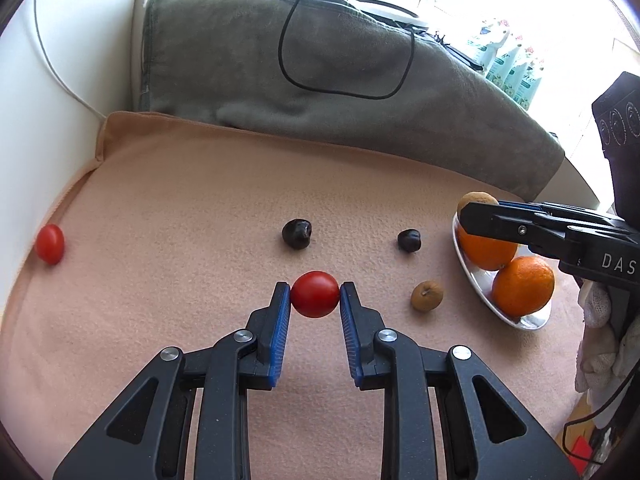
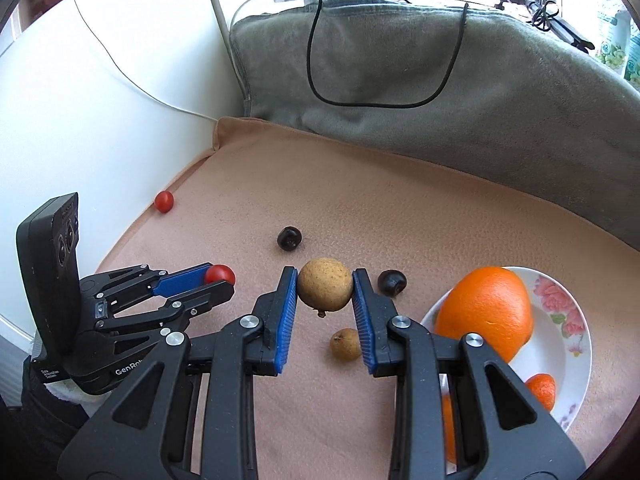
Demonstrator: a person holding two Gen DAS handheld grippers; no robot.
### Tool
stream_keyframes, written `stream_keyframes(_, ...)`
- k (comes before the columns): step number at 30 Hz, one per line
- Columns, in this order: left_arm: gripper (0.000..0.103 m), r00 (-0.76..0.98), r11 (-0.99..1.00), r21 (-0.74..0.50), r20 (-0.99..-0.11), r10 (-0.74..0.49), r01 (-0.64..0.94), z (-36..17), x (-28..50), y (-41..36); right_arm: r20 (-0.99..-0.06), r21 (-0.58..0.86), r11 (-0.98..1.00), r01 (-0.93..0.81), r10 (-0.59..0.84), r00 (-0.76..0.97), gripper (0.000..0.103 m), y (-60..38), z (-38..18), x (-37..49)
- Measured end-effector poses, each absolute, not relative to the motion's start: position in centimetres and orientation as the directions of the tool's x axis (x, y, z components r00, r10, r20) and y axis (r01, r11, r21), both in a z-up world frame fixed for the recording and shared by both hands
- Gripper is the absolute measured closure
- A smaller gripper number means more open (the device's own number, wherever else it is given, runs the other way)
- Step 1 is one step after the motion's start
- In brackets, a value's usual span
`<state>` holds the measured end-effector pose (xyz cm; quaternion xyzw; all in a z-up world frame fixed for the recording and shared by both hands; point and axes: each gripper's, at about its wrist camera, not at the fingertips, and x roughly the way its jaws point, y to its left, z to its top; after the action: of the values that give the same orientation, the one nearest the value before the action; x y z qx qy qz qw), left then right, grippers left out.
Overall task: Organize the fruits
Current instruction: 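Carry the brown fruit with the right tool to the plate while the left tool carries the tomato there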
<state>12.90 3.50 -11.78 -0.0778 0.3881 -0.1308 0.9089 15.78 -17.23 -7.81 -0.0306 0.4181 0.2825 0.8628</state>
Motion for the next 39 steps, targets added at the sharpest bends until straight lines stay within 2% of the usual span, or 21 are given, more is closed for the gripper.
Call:
stream_keyframes(14,0.079,0.675,0.917,-0.253,-0.621,-0.399,0.309,-8.2,13.2,-1.9,-0.691,0.190,0.906,-0.378,0.397,0.605,0.074,-27.6,-5.2,13.7)
stream_keyframes(27,0.079,0.639,0.872,-0.239,-0.603,-0.478,0.427,-6.8,14.7,-8.5,-0.713,0.210,0.939,-0.273,0.338,0.614,0.074,-34.2,-7.0,13.0)
stream_keyframes(39,0.079,0.601,0.841,-0.209,-0.615,-0.510,0.500,-6.5,15.9,-13.7,-0.744,0.246,0.938,-0.242,0.343,0.573,0.074,-36.8,-9.7,12.6)
